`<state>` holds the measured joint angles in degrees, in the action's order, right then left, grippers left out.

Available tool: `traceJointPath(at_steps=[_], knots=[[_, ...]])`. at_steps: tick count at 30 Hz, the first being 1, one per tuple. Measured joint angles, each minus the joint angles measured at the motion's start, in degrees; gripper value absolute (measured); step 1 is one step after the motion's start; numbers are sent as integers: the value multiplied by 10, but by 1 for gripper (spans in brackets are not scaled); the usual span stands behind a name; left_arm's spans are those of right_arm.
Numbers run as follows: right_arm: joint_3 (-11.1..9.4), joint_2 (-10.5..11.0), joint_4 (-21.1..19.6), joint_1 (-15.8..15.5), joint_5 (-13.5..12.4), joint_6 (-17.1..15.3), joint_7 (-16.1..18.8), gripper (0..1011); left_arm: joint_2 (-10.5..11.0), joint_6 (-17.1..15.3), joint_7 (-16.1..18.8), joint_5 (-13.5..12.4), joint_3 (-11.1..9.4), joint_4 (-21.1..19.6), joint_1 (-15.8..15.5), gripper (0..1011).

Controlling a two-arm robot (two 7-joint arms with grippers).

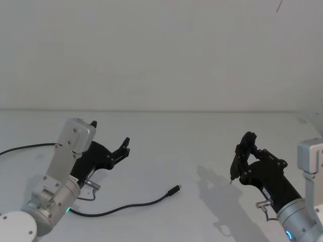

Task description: Pick up the data cable with the one hand.

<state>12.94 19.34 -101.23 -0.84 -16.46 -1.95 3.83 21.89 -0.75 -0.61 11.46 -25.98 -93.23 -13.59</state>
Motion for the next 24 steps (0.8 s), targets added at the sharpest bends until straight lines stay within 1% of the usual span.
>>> traceJointPath(at_steps=[24], knots=[[0,0,0,0,0,0,0,279,0,0,0,0,0,1,0,1000]])
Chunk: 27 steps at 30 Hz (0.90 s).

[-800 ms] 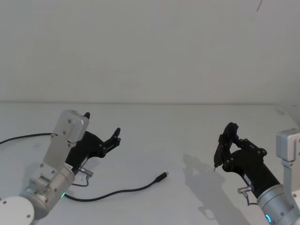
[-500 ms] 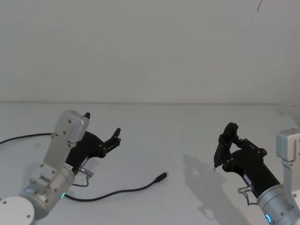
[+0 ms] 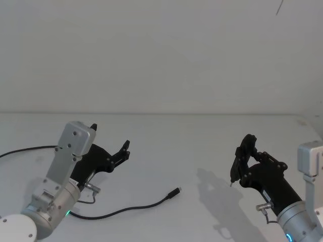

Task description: Pick up the data cable with the one hand.

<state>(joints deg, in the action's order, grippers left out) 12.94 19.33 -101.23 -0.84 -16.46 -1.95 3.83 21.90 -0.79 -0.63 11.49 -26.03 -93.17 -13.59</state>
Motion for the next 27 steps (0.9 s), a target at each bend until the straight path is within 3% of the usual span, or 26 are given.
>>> traceJointPath(at_steps=[17,27], knots=[[0,0,0,0,0,0,0,279,0,-2,-2,0,0,-1,0,1000],[0,0,0,0,0,0,0,279,17,-30,-47,21,0,-16,-3,1000]])
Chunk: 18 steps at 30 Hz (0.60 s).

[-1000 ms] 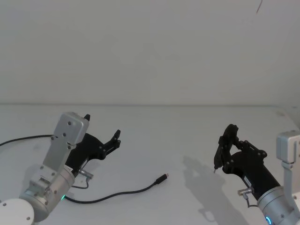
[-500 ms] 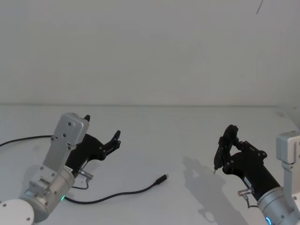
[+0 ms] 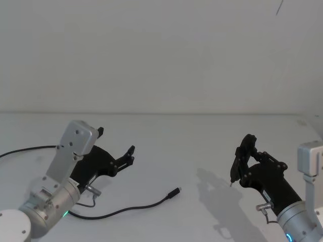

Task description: Pick up the data cable with the one hand.

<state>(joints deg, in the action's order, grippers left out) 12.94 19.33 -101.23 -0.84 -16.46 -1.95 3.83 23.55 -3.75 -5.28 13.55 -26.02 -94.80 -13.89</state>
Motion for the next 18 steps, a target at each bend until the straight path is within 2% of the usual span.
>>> traceJointPath(at_steps=[8,10,18], knots=[[0,0,0,0,0,0,0,279,27,-42,-59,35,6,-22,-3,1000],[0,0,0,0,0,0,0,279,39,-63,-85,51,9,-30,-4,1000],[0,0,0,0,0,0,0,279,70,-117,-142,92,18,-46,-10,1000]])
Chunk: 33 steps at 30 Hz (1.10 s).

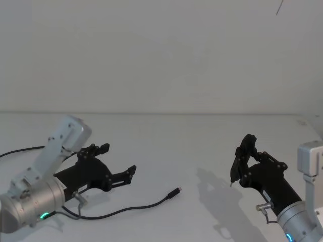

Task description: Pick up the data cable with the one hand.

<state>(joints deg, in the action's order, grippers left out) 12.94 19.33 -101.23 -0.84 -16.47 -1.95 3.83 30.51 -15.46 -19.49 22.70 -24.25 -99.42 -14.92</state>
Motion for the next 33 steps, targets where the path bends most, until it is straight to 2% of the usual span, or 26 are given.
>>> traceJointPath(at_steps=[3,4,7,16,26,33], knots=[[0,0,0,0,0,0,0,279,15,-30,-27,21,3,-4,-7,1000],[0,0,0,0,0,0,0,279,15,-30,-27,21,3,-4,-7,1001],[0,0,0,0,0,0,0,279,25,-61,-52,41,4,-3,-17,1000],[0,0,0,0,0,0,0,279,25,-108,-87,66,-11,29,-48,1000],[0,0,0,0,0,0,0,279,15,-132,-117,70,-41,77,-83,1001],[0,0,0,0,0,0,0,279,17,-142,-143,61,-71,104,-111,1000]])
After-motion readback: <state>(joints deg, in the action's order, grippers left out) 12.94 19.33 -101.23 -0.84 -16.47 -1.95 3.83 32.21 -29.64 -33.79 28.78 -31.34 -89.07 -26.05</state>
